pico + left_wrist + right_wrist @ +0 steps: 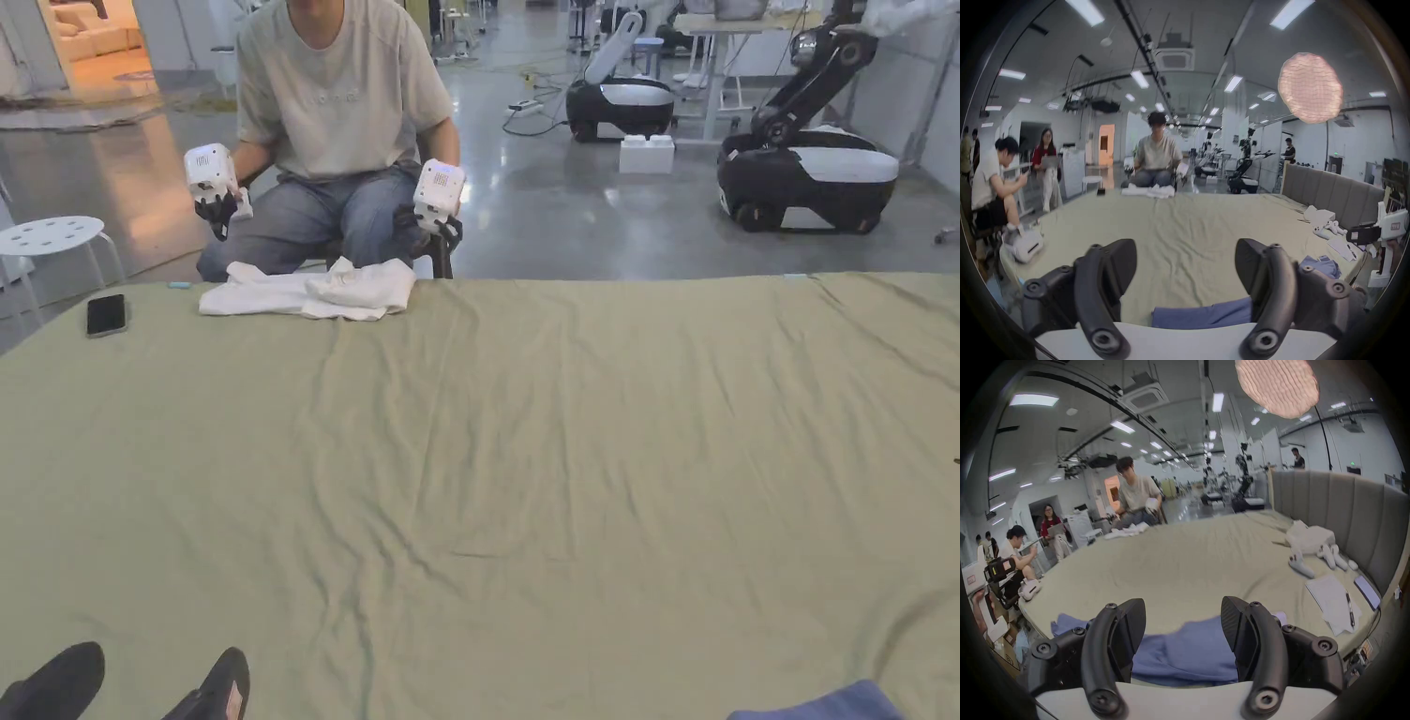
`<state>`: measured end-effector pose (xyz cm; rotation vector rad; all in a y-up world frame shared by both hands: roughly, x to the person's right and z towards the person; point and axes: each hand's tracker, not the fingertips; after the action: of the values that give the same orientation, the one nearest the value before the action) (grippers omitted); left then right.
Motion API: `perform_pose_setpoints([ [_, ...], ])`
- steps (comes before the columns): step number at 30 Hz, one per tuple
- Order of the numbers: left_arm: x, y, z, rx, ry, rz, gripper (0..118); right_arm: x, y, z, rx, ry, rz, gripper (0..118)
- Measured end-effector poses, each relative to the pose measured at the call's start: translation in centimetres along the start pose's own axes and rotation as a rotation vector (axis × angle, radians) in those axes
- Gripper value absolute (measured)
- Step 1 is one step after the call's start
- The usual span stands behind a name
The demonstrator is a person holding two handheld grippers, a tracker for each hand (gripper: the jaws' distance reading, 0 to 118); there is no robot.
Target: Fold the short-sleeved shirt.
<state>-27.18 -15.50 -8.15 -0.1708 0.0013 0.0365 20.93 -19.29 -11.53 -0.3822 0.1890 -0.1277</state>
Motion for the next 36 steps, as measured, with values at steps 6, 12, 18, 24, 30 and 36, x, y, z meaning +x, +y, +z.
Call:
perform_pose_setpoints([
  [6, 2.1, 1.4, 0.9, 0.033, -0.072, -0.051, 5, -3.0, 0.5, 0.1, 0.047, 0.036, 0.045, 6],
  [12, 1.4, 0.9, 1.2, 0.013, -0.092, -0.003, 0, -4.0, 0.4, 0.1, 0.065, 0.056, 0.082, 0],
  [18, 0.2, 0.9, 1.1, -0.011, -0.114, 0.064, 0, -4.5, 0.6, 0.0, 0.073, 0.053, 0.086, 0],
  [24, -4.5, -1.7, -2.1, -0.161, -0.167, 0.357, 17, -4.2, 0.3, -0.1, 0.056, 0.055, 0.072, 0],
  [30, -13.5, -12.3, -9.6, -0.495, -0.210, 0.847, 107, -3.5, -1.1, -0.1, -0.002, 0.072, 0.023, 0],
  [36, -16.0, -20.7, -12.9, -0.618, -0.202, 1.147, 105, -3.0, -2.4, 0.0, -0.044, 0.061, 0.002, 0],
])
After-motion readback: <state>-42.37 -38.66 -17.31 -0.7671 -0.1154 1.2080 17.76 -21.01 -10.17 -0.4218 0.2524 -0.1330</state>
